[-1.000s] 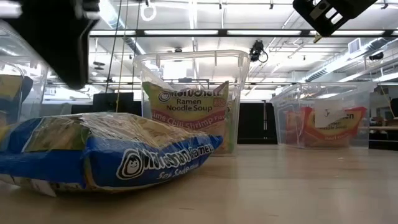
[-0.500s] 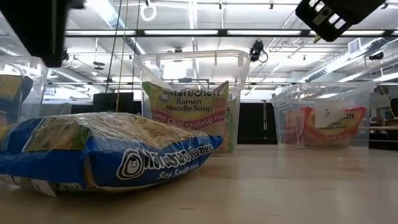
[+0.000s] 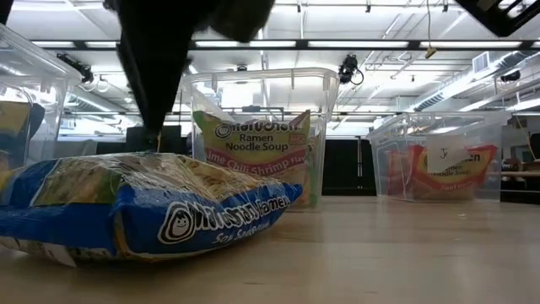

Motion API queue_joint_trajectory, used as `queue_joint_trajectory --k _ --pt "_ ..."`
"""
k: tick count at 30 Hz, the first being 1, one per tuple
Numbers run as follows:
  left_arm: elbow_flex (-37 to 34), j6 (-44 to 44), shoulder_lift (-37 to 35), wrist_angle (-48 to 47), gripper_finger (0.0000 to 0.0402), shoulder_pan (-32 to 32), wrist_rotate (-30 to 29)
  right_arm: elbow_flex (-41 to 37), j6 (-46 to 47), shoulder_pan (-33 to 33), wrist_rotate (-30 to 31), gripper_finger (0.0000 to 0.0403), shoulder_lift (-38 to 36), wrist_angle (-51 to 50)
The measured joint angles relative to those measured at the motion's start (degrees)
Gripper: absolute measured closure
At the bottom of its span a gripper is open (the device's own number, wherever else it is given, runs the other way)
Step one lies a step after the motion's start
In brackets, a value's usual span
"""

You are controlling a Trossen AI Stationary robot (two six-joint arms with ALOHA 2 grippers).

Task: Sort Maruchan noodles
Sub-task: Put the blue noodle pack into the bottom transparent container

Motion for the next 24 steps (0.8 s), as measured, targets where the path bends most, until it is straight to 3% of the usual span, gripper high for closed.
queue_joint_trajectory --k 5,11,14,22,24 --pt "-8.74 -0.18 -0.94 9.64 0.0159 0.89 5.25 -0.01 0.0 2.92 2.55 0.0154 0.0 -0.02" --pt "-15.95 -0.53 -4.83 14.61 0.0159 2.4 6.26 -0.01 0.5 5.01 4.16 0.0154 0.0 -0.48" --pt "-19.19 -1.54 -6.75 16.5 0.0159 3.02 6.96 0.0 2.39 5.08 4.17 0.0154 0.0 -0.83" --pt "-26.97 -4.78 -7.25 33.53 0.0159 2.62 15.31 -0.01 2.97 4.39 4.31 0.0154 0.0 -0.86" --pt "-28.38 -5.7 -7.15 33.01 0.0159 2.6 15.09 -0.01 3.03 4.0 4.31 0.0154 0.0 -0.85"
